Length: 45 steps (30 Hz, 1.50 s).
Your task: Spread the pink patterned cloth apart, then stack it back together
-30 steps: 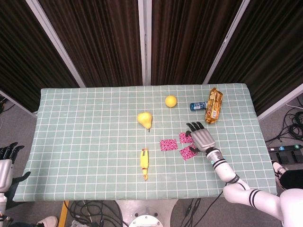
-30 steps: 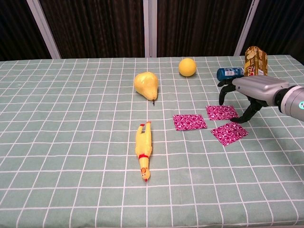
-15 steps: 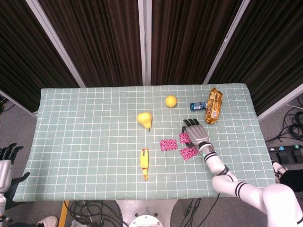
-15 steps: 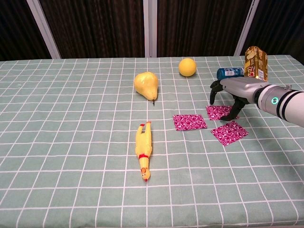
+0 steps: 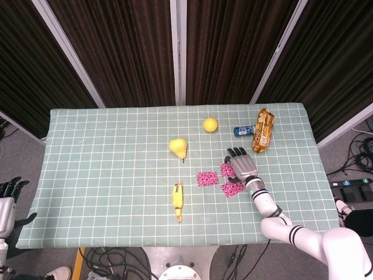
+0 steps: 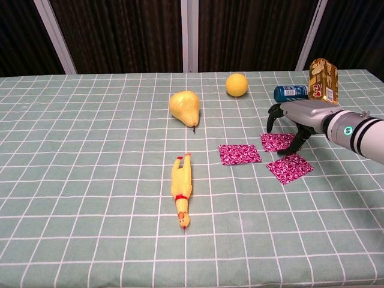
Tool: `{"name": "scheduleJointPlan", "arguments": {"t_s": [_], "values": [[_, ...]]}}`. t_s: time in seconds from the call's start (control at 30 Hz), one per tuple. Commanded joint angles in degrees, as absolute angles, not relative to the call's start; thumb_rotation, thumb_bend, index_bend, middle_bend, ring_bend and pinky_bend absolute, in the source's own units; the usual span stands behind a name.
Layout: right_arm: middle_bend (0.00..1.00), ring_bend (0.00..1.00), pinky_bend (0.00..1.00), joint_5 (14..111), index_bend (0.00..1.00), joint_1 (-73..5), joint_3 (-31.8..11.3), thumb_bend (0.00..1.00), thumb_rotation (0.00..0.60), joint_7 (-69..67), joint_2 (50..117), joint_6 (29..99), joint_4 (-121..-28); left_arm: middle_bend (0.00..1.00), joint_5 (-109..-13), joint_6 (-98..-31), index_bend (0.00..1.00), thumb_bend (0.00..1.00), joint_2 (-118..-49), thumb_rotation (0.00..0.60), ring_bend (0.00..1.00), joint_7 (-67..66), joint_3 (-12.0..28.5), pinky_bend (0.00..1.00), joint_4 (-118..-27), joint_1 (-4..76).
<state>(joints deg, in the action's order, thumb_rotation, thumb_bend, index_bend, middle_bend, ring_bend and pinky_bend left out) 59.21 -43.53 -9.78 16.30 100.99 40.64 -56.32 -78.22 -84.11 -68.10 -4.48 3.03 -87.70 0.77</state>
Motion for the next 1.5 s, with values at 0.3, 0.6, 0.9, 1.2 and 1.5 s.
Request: {"name": "scheduleJointPlan", "arguments": {"t_s": [0.3,0.6,0.9,1.2,1.5], "values": [[0.06,0.0,0.0,58.44,0.31,-44.03,-9.79,0.14,0.529,16.82,101.93,39.57,-54.43,0.23,-78.09,-83.92,0.26,0.03,-68.1,0.6,0.17,-4.24,3.02,0.14,-87.55,0.73],[0.06,0.0,0.0,58.3,0.31,-44.07,-9.72,0.13,0.529,17.13,102.3,39.5,-53.9,0.23,-78.17,-83.87,0.26,0.03,-68.22,0.6,0.17,-4.1,3.01,0.14,-87.34,0.76],[0.07,0.0,0.0,58.95,0.41,-43.96,-9.67,0.17,0.53,17.13,101.83,40.13,-54.49,0.23,-78.18,-83.88,0.26,0.03,-68.25,0.6,0.17,-4.04,2.97,0.14,-87.32,0.68],[0.07,0.0,0.0,62.24,0.41,-43.69,-9.43,0.17,0.533,15.09,97.6,41.15,-58.99,0.23,-78.33,-84.33,0.26,0.03,-68.14,0.6,0.17,-4.3,2.96,0.14,-87.64,0.49],[0.07,0.0,0.0,70.08,0.41,-42.09,-5.75,0.17,0.535,11.52,89.71,42.64,-69.15,0.23,-78.42,-84.46,0.26,0.03,-67.95,0.6,0.17,-5.29,3.11,0.14,-88.65,0.66]]}}
